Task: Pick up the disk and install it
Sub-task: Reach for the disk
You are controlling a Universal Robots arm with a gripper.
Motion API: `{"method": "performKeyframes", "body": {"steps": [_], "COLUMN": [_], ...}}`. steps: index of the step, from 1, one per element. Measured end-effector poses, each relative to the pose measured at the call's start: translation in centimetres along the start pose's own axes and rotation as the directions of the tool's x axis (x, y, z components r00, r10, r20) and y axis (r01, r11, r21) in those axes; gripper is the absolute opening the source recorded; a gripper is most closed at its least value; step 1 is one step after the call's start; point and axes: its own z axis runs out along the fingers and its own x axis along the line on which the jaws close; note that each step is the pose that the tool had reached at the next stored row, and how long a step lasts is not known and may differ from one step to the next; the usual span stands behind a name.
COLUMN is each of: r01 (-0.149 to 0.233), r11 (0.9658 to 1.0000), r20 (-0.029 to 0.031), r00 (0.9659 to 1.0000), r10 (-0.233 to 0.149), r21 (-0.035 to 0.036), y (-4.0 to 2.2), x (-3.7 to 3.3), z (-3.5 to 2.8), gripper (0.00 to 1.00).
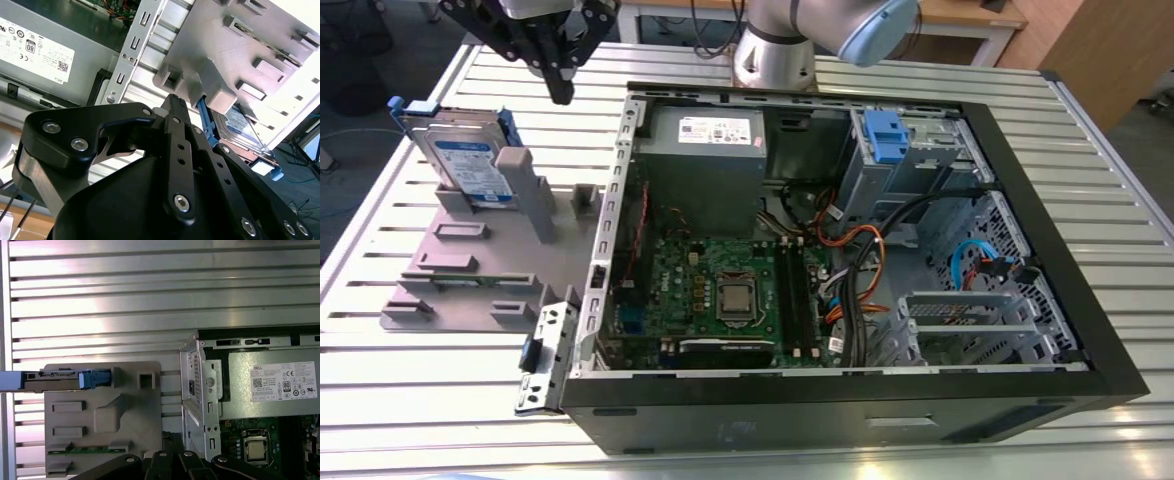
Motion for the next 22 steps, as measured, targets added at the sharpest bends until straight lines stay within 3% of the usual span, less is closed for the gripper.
{"method": "performKeyframes", "body": {"steps": [22], "r01": [0.0], "r11": [1.0], "r20": [-0.0001], "r00": [1.0], "r10": [0.0], "r21": [0.0], "y": [-0.03], "x": [0.46], "z": [0.0], "gripper": [0.11]}}
